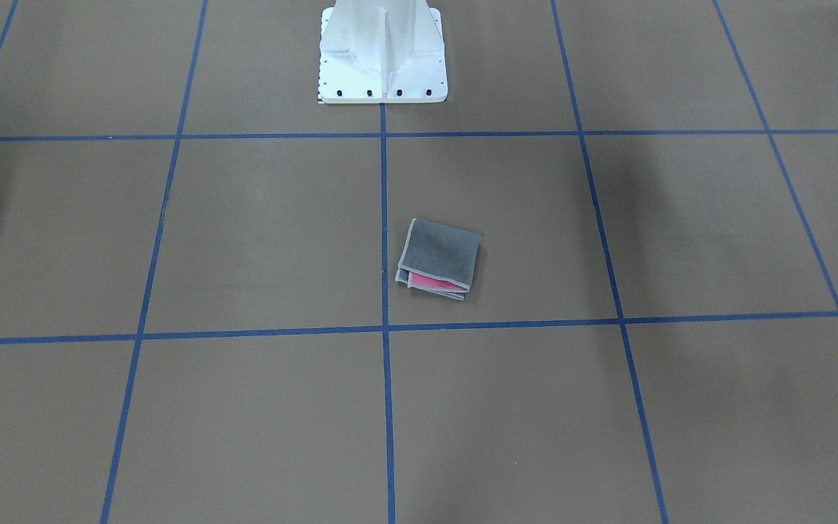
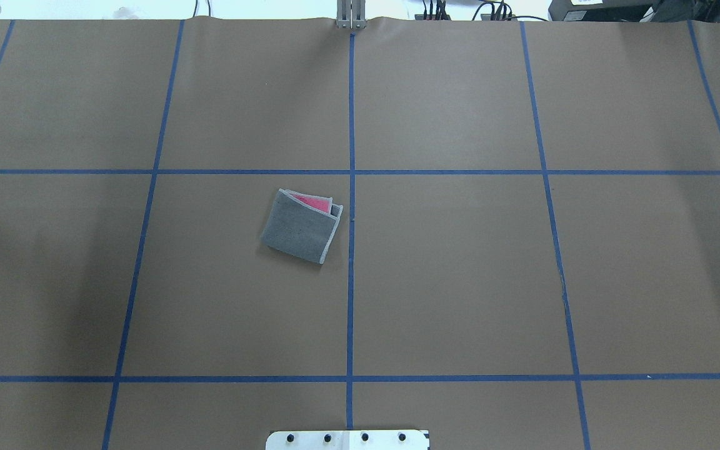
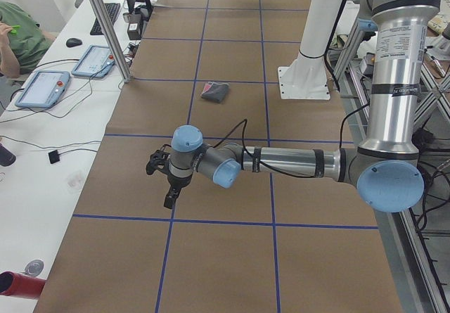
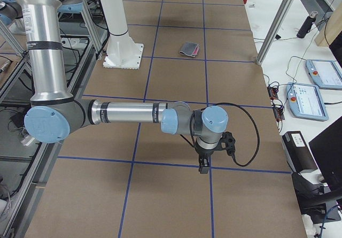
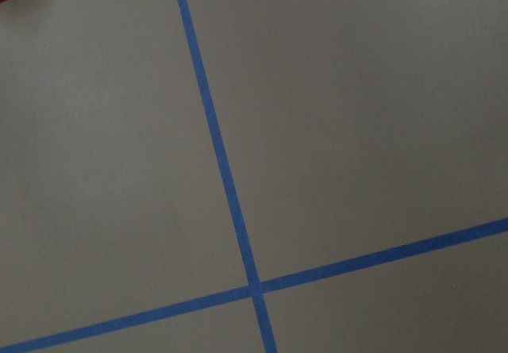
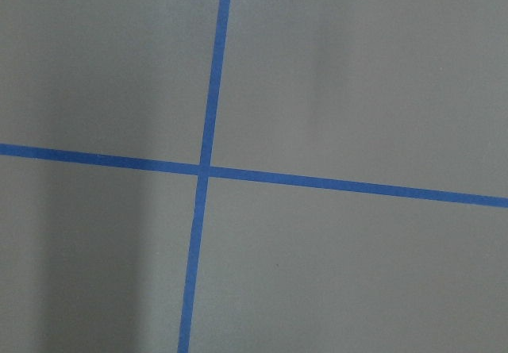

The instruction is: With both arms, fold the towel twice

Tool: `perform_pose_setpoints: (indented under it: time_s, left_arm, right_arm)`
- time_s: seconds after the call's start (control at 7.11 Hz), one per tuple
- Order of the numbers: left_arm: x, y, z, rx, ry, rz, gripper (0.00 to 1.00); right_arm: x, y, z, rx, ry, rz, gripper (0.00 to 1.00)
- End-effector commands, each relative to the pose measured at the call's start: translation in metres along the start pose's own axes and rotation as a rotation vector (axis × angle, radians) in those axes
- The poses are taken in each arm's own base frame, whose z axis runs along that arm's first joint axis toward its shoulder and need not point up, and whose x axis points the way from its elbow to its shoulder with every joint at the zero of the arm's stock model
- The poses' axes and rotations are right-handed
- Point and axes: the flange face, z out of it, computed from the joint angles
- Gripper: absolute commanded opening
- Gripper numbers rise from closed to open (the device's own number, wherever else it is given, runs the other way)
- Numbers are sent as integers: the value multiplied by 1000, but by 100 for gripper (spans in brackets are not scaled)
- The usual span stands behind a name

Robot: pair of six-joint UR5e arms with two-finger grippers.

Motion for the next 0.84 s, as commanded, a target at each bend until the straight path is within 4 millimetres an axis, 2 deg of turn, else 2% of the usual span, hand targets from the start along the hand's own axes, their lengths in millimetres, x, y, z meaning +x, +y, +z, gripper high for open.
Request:
perform_pose_setpoints:
  time_s: [0.0, 0.14, 0.28, 0.42, 0.56, 0.7]
  left_arm:
    - [-3, 2, -64, -47, 95, -70, 100]
    - [-21, 12, -92, -112, 76, -60, 100]
    - [-43, 20, -102, -144, 28, 1, 100]
    - [-55, 31, -96, -177, -40, 32, 100]
    - [-70, 61, -74, -221, -27, -6, 100]
    - [-69, 61, -75, -202, -30, -14, 100]
  right_arm:
    - [2, 18, -15, 41, -84, 22, 100]
    - [-1, 18, -18, 48, -85, 15, 100]
    - [-3, 19, -20, 52, -81, 11, 100]
    - [-2, 20, -20, 51, -74, 23, 100]
    - [-2, 20, -19, 50, -73, 28, 100]
    - [-2, 20, -19, 50, -73, 28, 100]
